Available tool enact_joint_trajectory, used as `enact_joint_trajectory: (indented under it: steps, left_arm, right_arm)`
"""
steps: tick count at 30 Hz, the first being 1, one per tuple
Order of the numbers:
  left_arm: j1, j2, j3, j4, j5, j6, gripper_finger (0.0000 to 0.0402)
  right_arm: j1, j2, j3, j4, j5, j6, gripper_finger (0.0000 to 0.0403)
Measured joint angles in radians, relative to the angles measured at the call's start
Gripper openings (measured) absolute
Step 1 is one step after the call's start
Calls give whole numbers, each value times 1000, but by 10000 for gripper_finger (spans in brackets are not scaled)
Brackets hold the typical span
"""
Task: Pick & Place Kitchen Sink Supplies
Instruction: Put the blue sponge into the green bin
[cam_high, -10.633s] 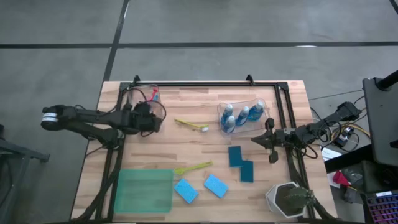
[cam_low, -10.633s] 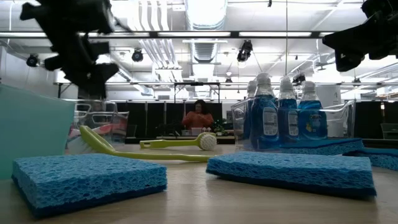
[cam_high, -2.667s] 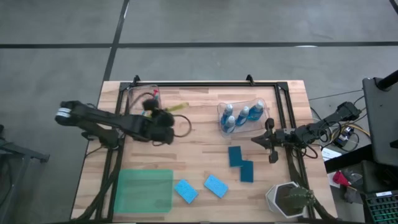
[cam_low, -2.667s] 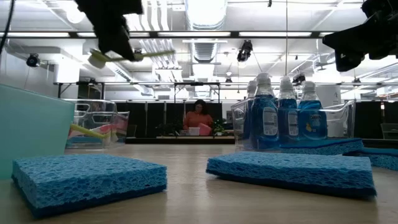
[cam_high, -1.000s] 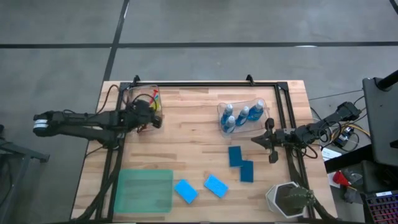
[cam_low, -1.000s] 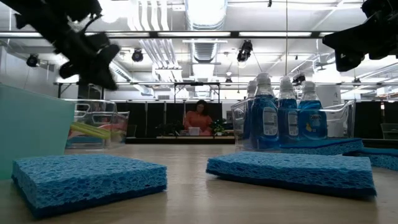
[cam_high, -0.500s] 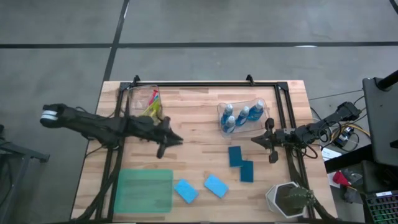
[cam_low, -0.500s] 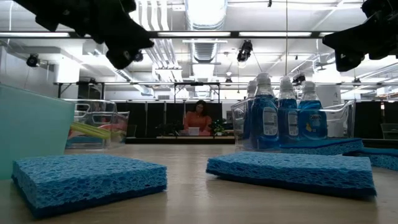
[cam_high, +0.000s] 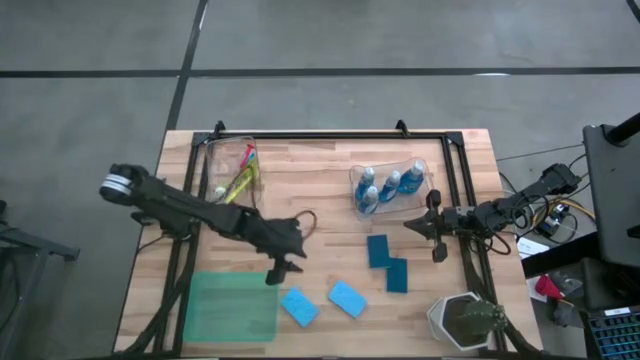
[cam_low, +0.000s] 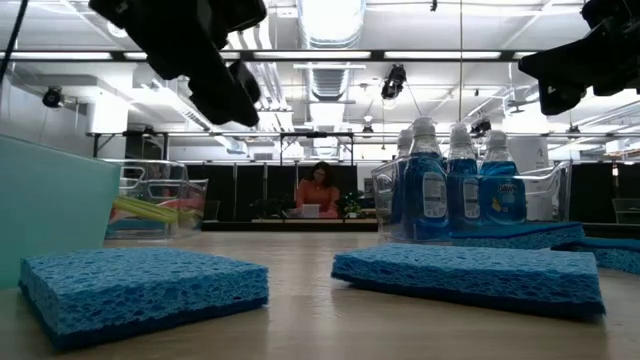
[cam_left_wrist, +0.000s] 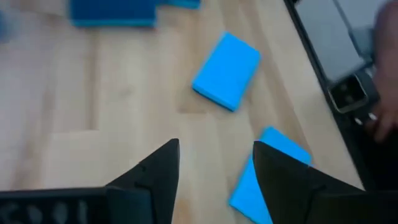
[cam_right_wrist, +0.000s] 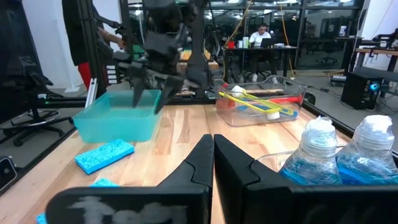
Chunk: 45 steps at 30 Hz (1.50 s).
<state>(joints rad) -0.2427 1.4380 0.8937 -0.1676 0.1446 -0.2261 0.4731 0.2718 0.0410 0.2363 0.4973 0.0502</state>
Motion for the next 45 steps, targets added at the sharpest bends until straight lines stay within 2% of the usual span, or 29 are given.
enact_joint_trajectory:
  steps: [4, 10, 23, 30, 34, 45]
  left_arm:
    - [-28, 92, 95, -82, 59, 45, 194]
    - [-54, 203, 202, -219, 75, 102, 186]
    - [-86, 404, 277, -246, 100, 101, 184]
    - [-109, 433, 293, -247, 99, 125, 171]
    - [-113, 433, 290, -245, 55, 137, 156]
    - [-109, 433, 289, -245, 73, 184, 114]
  right_arm:
    - [0, 0, 0, 0, 0, 0, 8]
    - [0, 0, 0, 0, 0, 0, 8]
    - [0, -1, 0, 0, 0, 0, 8]
    - [0, 0, 0, 0, 0, 0, 8]
    - [0, -1, 0, 0, 0, 0, 8]
    - [0, 0, 0, 0, 0, -1, 8]
